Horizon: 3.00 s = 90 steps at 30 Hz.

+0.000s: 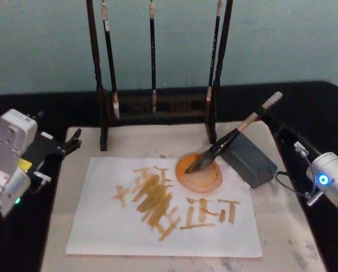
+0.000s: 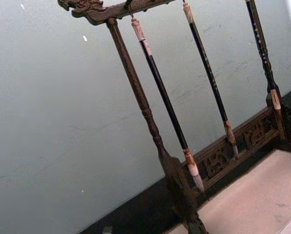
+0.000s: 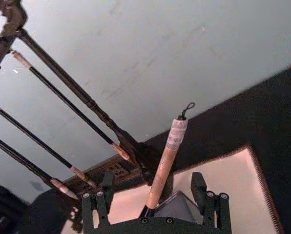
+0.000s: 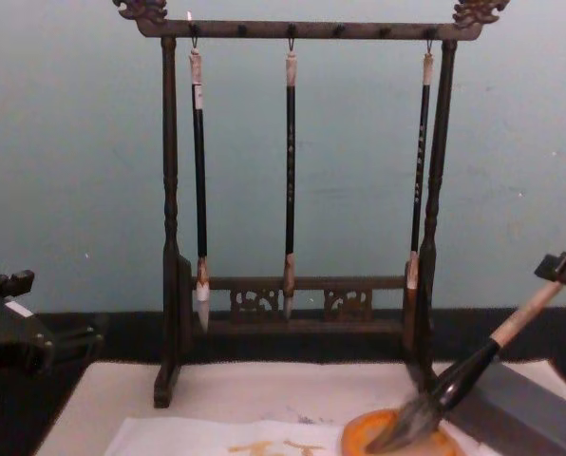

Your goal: Pick up the brush from the inkstone, write on the paper, then place the brush back to its original position.

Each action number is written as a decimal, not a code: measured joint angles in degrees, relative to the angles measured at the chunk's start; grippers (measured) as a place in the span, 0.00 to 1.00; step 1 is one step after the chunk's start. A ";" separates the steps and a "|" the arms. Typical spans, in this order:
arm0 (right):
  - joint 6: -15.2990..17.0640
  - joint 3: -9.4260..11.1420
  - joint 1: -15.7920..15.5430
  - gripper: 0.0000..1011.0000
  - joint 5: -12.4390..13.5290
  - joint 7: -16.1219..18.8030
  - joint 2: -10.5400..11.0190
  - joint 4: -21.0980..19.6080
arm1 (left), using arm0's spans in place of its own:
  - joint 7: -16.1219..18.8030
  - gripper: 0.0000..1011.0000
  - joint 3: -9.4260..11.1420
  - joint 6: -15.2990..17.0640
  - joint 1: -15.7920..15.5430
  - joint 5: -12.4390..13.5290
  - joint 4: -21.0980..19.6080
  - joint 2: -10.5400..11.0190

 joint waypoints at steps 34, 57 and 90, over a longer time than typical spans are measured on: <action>-13.41 -8.05 -0.39 0.99 -39.35 -13.96 -2.38 2.19 | 0.00 1.00 0.00 0.00 0.00 0.00 0.00 0.00; -13.51 -8.09 -0.36 0.99 -40.14 -14.18 -2.53 2.41 | 0.00 1.00 0.00 0.00 0.00 0.00 0.00 0.00; -13.50 -8.09 -0.36 0.99 -39.96 -14.11 -2.50 2.35 | 0.00 1.00 0.00 0.00 0.00 0.00 0.00 0.00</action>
